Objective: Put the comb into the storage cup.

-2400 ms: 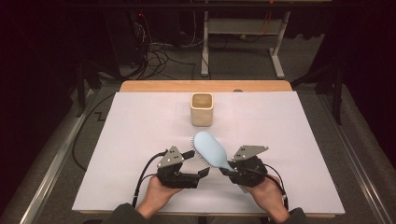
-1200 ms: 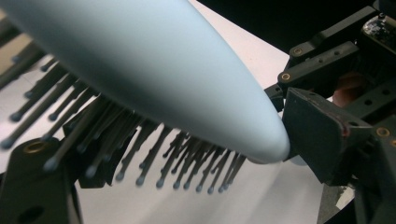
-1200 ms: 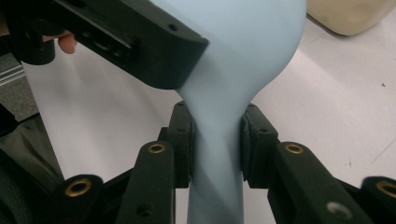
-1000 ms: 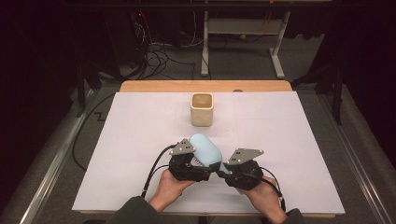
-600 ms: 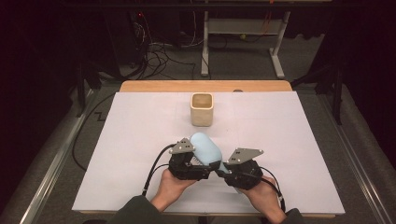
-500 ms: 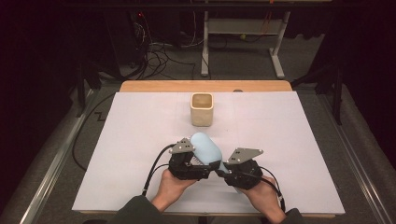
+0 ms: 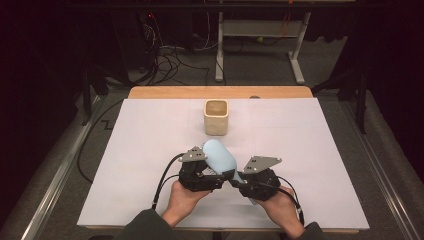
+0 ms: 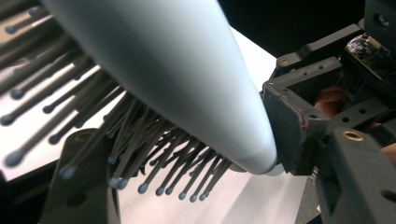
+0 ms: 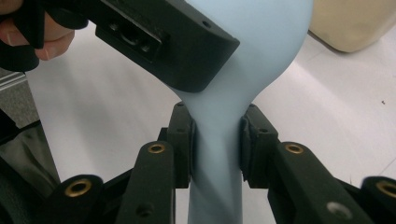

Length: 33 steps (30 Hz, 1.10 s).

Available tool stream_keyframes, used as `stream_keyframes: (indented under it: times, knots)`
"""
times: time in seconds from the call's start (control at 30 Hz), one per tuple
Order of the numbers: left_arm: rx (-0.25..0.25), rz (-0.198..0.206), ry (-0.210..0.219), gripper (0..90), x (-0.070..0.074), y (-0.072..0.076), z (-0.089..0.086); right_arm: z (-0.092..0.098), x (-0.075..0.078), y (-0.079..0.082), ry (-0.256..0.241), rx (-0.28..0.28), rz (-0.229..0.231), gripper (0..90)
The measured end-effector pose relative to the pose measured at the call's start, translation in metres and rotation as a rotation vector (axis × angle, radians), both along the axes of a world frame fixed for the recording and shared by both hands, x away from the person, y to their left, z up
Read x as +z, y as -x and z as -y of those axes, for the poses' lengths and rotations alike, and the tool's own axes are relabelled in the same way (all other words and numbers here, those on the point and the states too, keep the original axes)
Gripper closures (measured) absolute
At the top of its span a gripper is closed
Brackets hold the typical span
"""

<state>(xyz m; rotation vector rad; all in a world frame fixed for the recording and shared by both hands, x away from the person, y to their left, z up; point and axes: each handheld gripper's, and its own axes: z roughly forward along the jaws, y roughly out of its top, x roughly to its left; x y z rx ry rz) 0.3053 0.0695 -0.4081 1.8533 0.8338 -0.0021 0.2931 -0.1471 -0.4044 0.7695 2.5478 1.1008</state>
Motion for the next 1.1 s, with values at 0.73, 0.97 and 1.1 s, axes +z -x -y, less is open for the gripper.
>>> stream_keyframes:
  times: [0.73, 0.97, 1.1]
  knots:
    - [-0.023, 0.004, -0.020, 50.0, 0.011, 0.005, 0.000, -0.001, 0.000, 0.000, -0.025, 0.015, 0.022, 70.1]
    - [-0.032, 0.009, -0.028, 50.6, 0.013, 0.005, -0.001, -0.001, 0.000, 0.001, -0.034, 0.021, 0.020, 70.0]
    - [-0.038, 0.012, -0.028, 50.8, 0.012, 0.005, -0.001, -0.002, -0.002, 0.000, -0.032, 0.022, 0.016, 69.8]
